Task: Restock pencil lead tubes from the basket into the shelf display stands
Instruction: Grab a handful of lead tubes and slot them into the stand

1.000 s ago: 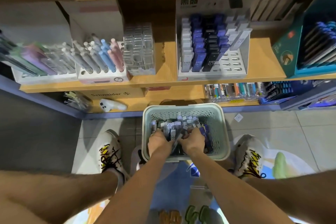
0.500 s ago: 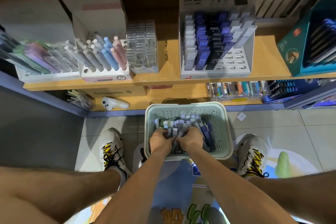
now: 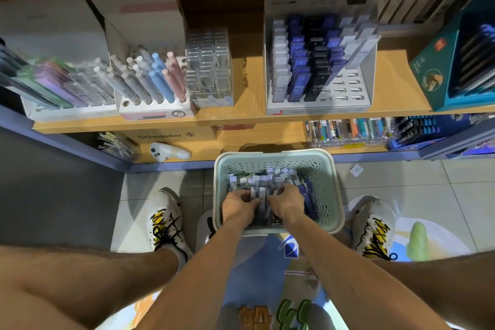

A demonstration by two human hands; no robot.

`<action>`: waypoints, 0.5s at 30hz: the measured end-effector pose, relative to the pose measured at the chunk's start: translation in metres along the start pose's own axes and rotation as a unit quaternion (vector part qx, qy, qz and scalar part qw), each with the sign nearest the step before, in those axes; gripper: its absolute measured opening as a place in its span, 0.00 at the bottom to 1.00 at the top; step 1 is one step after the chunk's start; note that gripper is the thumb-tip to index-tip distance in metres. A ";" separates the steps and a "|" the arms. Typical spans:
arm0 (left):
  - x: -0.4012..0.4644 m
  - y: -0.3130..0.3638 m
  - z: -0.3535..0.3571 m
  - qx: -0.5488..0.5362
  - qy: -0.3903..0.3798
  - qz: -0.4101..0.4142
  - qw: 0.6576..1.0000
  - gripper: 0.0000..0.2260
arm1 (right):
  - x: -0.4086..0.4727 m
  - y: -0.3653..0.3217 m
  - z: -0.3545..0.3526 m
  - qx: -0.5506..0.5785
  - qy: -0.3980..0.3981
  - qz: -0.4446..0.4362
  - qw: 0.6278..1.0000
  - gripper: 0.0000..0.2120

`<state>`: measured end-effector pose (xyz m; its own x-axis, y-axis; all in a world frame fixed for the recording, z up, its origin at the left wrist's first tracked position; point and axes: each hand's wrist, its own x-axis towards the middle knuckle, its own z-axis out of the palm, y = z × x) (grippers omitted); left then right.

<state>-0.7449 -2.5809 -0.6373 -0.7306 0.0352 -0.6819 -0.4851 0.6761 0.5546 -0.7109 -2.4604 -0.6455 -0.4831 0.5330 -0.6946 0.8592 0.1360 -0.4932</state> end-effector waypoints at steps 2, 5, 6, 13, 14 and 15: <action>-0.001 0.001 -0.001 -0.001 -0.005 -0.001 1.000 0.16 | 0.000 0.000 0.000 -0.013 0.005 -0.009 1.000 0.08; -0.002 0.000 -0.002 0.001 -0.021 0.004 1.000 0.05 | -0.004 -0.001 0.001 -0.022 -0.008 -0.023 0.999 0.13; -0.001 -0.001 -0.001 0.000 -0.020 0.005 1.000 0.04 | -0.005 -0.001 0.001 -0.027 -0.009 -0.028 0.999 0.15; 0.001 -0.003 -0.006 0.001 -0.036 -0.008 0.999 0.09 | -0.012 -0.003 0.008 -0.062 -0.005 -0.021 0.998 0.20; 0.002 -0.003 -0.006 -0.002 -0.041 -0.007 0.999 0.10 | -0.012 -0.005 0.008 -0.059 -0.007 -0.020 0.998 0.19; 0.003 -0.003 -0.006 -0.008 -0.046 -0.007 0.999 0.09 | -0.013 -0.006 0.009 -0.056 -0.010 -0.019 0.998 0.18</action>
<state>-0.7485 -2.5876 -0.6379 -0.6767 0.0931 -0.7303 -0.5036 0.6651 0.5514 -0.7115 -2.4755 -0.6382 -0.5176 0.5087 -0.6880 0.8533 0.2479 -0.4587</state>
